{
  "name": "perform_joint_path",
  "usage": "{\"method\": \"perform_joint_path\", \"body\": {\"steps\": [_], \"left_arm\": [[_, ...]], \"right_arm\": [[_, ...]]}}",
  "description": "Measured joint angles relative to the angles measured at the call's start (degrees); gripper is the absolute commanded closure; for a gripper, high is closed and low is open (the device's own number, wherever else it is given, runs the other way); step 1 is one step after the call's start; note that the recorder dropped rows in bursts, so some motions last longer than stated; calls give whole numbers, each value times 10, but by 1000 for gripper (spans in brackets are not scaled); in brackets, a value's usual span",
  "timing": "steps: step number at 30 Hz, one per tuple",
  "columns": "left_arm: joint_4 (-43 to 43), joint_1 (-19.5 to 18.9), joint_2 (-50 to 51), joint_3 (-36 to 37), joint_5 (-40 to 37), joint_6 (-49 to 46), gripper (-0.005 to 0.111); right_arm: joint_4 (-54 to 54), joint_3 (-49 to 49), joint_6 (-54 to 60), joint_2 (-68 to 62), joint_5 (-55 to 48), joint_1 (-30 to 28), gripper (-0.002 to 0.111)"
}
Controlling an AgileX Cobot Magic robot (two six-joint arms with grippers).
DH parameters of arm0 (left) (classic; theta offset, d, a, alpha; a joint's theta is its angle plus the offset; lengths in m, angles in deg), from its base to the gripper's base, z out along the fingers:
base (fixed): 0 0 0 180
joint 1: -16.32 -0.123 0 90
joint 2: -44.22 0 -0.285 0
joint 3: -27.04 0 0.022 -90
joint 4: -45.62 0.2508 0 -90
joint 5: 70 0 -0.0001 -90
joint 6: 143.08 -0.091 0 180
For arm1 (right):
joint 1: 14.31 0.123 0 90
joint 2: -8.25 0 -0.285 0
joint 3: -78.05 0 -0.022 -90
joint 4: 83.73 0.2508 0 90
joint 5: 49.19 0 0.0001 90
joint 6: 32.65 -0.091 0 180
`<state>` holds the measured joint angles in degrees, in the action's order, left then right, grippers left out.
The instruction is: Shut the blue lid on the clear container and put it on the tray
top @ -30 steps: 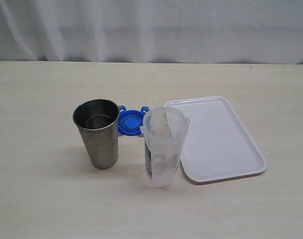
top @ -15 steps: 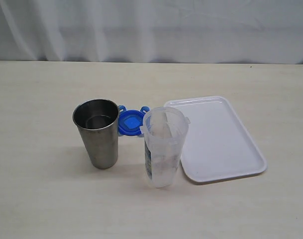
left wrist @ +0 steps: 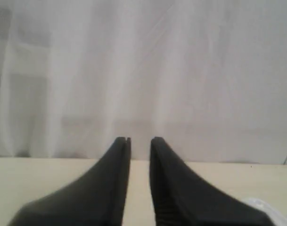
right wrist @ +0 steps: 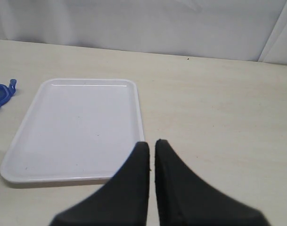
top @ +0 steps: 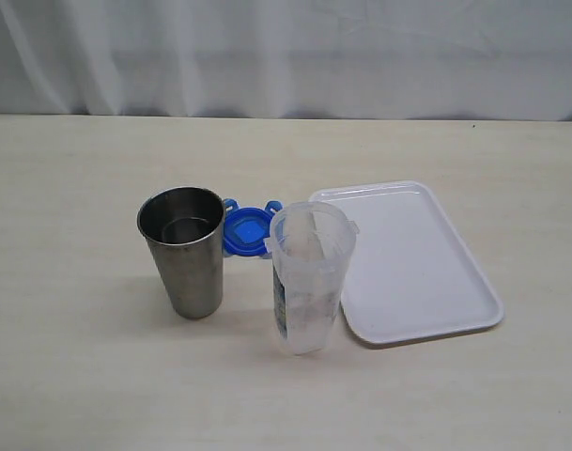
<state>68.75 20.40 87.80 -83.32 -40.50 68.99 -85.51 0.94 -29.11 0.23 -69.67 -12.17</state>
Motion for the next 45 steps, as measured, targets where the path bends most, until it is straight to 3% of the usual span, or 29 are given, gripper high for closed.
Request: {"method": "perform_joint_path", "body": {"steps": [3,5,6,13,21,36,45], "left_arm": [[10,0,60,0,17,5,21],[18,0,103,0,29,8,5],[26,0,124,0,43,9,4],[96,0,264,0,167,4,4],[105,0,398,-1,285,-56,4],[133,0,583,-4,389,-213,4],[222,0,659,-44,395,-234,4]], "right_arm": [[0,0,0,0,0,0,104],[0,0,0,0,0,0,104],[0,0,0,0,0,0,104],[0,0,0,0,0,0,104],[0,0,0,0,0,0,104],[0,0,0,0,0,0,104],[0,0,0,0,0,0,104]]}}
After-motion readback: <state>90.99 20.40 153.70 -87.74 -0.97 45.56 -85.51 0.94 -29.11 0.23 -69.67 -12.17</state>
